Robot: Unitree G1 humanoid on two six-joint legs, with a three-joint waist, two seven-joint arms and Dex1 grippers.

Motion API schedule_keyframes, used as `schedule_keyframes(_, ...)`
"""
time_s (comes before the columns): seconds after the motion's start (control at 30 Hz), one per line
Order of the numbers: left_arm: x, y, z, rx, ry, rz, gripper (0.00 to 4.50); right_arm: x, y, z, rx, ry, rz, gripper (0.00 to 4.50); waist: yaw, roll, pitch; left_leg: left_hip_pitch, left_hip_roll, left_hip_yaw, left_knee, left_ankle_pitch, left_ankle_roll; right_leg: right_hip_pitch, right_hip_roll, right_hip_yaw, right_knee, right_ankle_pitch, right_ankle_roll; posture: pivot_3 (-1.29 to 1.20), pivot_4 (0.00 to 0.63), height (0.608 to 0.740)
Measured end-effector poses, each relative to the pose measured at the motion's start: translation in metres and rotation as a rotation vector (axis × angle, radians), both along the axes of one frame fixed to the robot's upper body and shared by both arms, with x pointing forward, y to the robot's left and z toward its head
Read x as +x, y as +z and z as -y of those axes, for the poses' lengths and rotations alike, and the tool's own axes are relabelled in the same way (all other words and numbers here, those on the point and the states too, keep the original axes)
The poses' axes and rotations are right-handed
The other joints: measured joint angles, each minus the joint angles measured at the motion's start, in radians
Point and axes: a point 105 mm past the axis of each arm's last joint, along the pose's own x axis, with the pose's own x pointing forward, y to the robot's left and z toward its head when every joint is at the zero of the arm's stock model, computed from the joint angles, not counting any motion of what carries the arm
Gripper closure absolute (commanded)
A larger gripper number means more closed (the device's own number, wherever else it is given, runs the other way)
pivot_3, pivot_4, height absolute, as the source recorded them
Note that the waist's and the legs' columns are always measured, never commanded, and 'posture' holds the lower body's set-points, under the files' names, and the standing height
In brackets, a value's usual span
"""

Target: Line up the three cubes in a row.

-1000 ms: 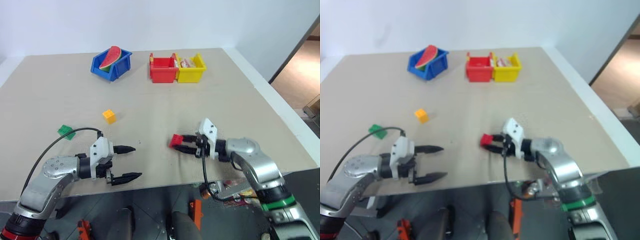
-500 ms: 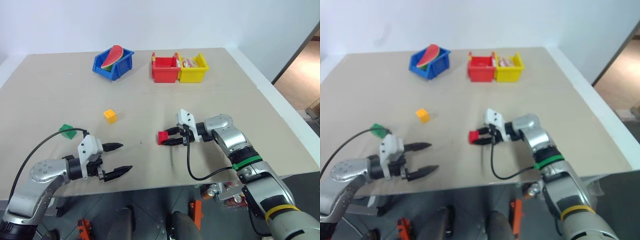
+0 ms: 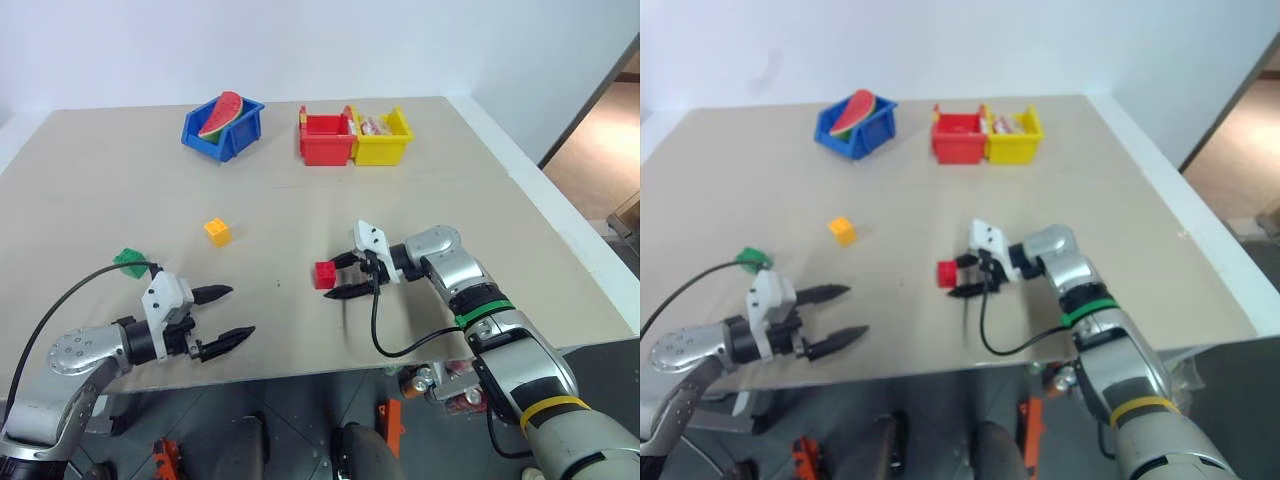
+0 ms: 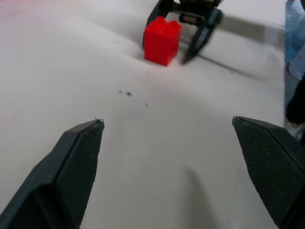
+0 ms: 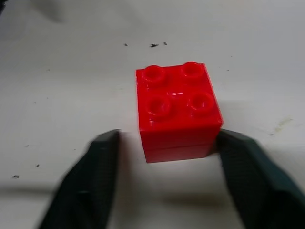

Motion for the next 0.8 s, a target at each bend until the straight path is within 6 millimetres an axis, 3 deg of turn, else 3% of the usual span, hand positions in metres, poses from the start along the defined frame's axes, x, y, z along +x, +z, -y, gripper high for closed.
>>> schedule_keyframes(0.2,0.020,0.014,-0.015,-0.048,0.223,0.118,0.00,-0.001,0.036,-0.003,0.114,-0.015,0.045,0.02,0.001,0.000,0.000,0.000,0.001,0.002,0.000,0.000,0.000,0.000,0.000,0.001,0.000,0.000,0.000,0.00,0.150,0.740)
schedule_keyframes(0.33,0.036,0.028,-0.047,-0.088,0.489,0.205,0.00,-0.008,0.069,-0.002,0.201,-0.038,0.080,0.02,0.002,0.000,0.000,0.000,0.001,0.003,0.000,0.000,0.000,0.000,0.000,0.002,0.000,0.000,0.001,0.00,0.150,0.740)
schedule_keyframes(0.5,0.034,0.035,-0.086,-0.114,0.750,0.242,0.00,-0.031,0.099,-0.014,0.324,-0.050,0.093,0.02,0.001,-0.001,0.000,0.000,0.001,0.004,0.000,-0.001,-0.001,-0.001,0.001,0.003,0.000,0.000,0.000,0.00,0.150,0.740)
schedule_keyframes(0.67,0.027,0.042,-0.120,-0.101,0.799,0.220,0.00,-0.050,0.104,-0.032,0.391,-0.026,0.055,0.02,0.000,-0.001,-0.001,0.000,0.004,0.004,0.000,-0.002,-0.003,-0.003,0.003,0.003,0.000,0.001,-0.002,0.00,0.150,0.740)
schedule_keyframes(0.8,0.026,0.055,-0.146,-0.072,0.796,0.212,0.00,-0.055,0.104,-0.035,0.403,-0.023,0.022,0.02,0.000,-0.001,-0.001,0.000,0.005,0.006,0.000,-0.002,-0.004,-0.003,0.001,0.002,0.000,0.001,-0.002,0.00,0.150,0.740)
